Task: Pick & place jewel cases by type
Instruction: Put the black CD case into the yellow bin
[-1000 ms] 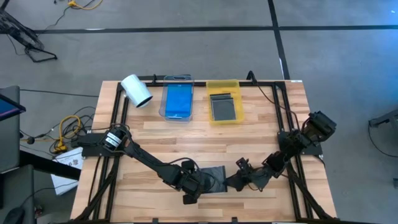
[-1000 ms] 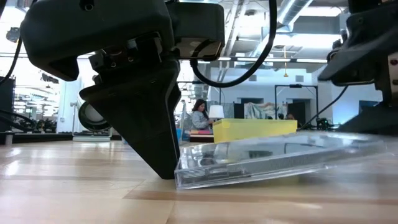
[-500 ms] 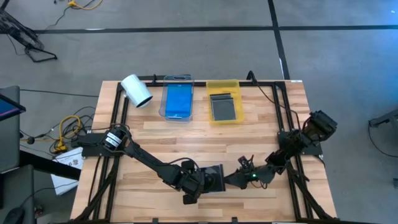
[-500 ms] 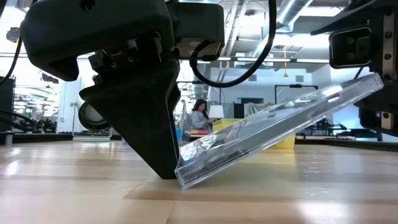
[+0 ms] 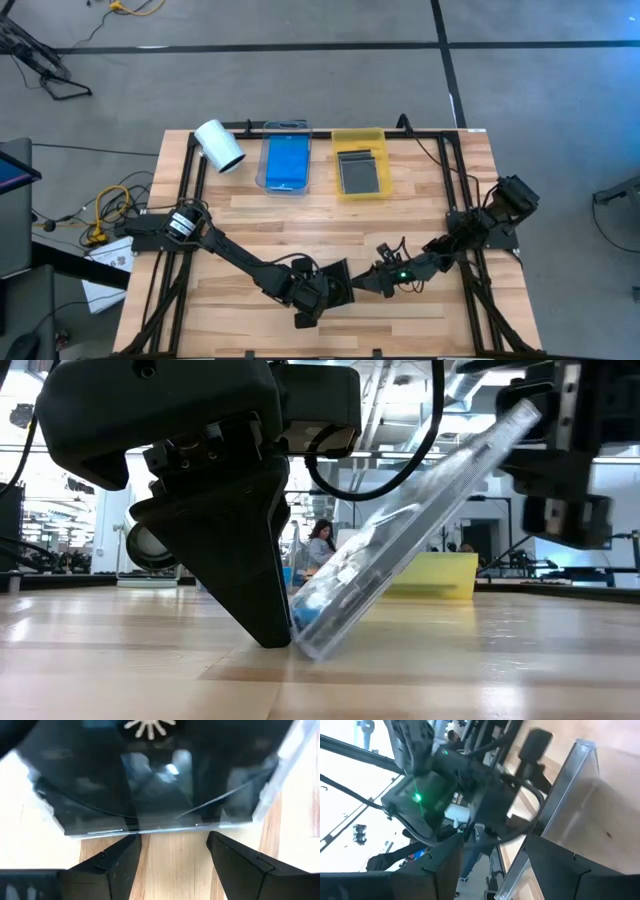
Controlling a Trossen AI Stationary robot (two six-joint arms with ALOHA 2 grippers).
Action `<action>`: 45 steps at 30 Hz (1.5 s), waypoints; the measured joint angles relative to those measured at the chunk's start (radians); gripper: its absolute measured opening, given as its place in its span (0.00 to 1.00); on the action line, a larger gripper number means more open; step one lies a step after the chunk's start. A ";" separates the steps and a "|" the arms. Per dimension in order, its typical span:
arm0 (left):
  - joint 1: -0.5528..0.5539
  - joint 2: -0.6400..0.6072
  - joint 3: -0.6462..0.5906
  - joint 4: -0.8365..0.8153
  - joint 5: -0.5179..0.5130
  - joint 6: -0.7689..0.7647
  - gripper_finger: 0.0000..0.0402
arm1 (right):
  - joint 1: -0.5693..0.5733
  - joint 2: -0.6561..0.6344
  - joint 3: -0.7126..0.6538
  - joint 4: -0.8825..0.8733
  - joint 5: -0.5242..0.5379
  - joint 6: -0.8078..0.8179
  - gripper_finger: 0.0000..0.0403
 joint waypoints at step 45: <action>0.004 0.000 0.000 0.008 -0.031 0.003 0.58 | -0.159 0.004 -0.003 0.037 -0.285 -0.072 0.52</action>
